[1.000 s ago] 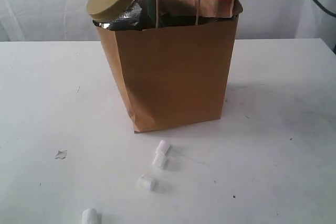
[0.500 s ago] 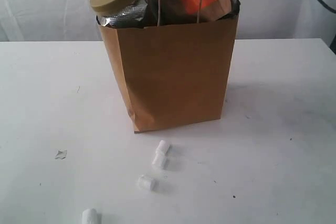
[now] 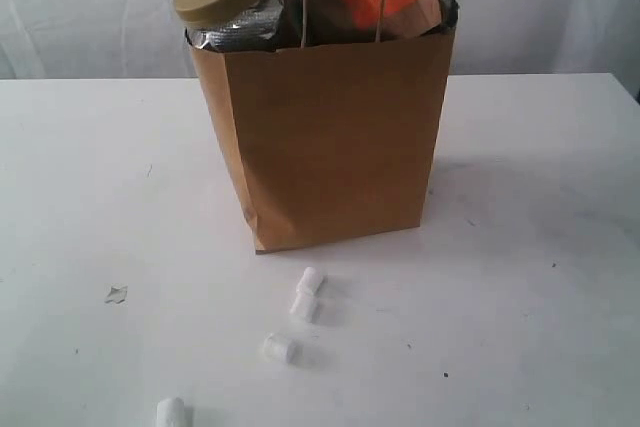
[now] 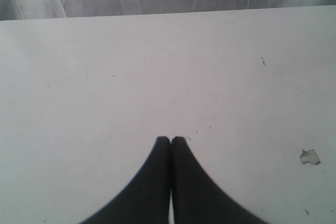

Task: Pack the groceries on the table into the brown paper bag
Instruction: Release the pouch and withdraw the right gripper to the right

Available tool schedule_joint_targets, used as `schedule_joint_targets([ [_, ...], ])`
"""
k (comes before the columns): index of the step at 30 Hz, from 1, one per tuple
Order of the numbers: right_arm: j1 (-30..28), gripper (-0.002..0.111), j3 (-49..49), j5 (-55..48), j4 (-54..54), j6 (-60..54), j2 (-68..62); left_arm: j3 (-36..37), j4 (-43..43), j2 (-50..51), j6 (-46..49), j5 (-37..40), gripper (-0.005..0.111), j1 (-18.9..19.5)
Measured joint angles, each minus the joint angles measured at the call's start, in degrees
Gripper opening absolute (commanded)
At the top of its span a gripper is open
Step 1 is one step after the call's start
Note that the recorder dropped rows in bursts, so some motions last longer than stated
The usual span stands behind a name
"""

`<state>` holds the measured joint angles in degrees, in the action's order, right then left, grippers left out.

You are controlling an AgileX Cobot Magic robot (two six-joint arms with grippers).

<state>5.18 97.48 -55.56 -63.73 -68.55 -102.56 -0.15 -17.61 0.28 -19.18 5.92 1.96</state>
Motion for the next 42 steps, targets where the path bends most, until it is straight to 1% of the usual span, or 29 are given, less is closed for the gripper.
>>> schedule_joint_targets([
  [4, 0.0, 0.054, 0.0, -1.7, 2.9, 0.7, 0.4, 0.0, 0.0, 0.0, 0.0, 0.0, 0.0, 0.0],
  [12, 0.0, 0.054, 0.0, -1.9, 4.9, 1.0, 4.1, 0.0, 0.0, 0.0, 0.0, 0.0, 0.0, 0.0],
  [21, -0.1, 0.054, 0.0, 0.3, 9.1, 1.7, 4.9, 0.0, 0.0, 0.0, 0.0, 0.0, 0.0, 0.0],
  [25, -1.7, 0.054, 0.0, 0.3, 9.5, 2.5, 6.2, 0.0, 0.0, 0.0, 0.0, 0.0, 0.0, 0.0],
  [30, -5.7, 0.054, 0.0, -0.3, 12.6, 5.6, 9.3, 0.0, 0.0, 0.0, 0.0, 0.0, 0.0, 0.0],
  [36, -11.7, 0.054, 0.0, -0.9, 24.3, 14.9, 10.6, 0.0, 0.0, 0.0, 0.0, 0.0, 0.0, 0.0],
  [39, -14.0, 0.054, -0.5, -0.9, 34.5, 22.5, 10.6, 0.0, 0.0, 0.0, 0.0, 0.0, 0.0, 0.0],
  [41, -15.4, 0.051, -2.4, -2.0, 42.4, 29.4, 10.6, 0.0, 0.0, 0.0, 0.0, 0.0, 0.0, 0.0],
  [42, -16.1, 0.047, -3.4, -3.0, 45.8, 32.6, 10.6, 0.0, 0.0, 0.0, 0.0, 0.0, 0.0, 0.0],
])
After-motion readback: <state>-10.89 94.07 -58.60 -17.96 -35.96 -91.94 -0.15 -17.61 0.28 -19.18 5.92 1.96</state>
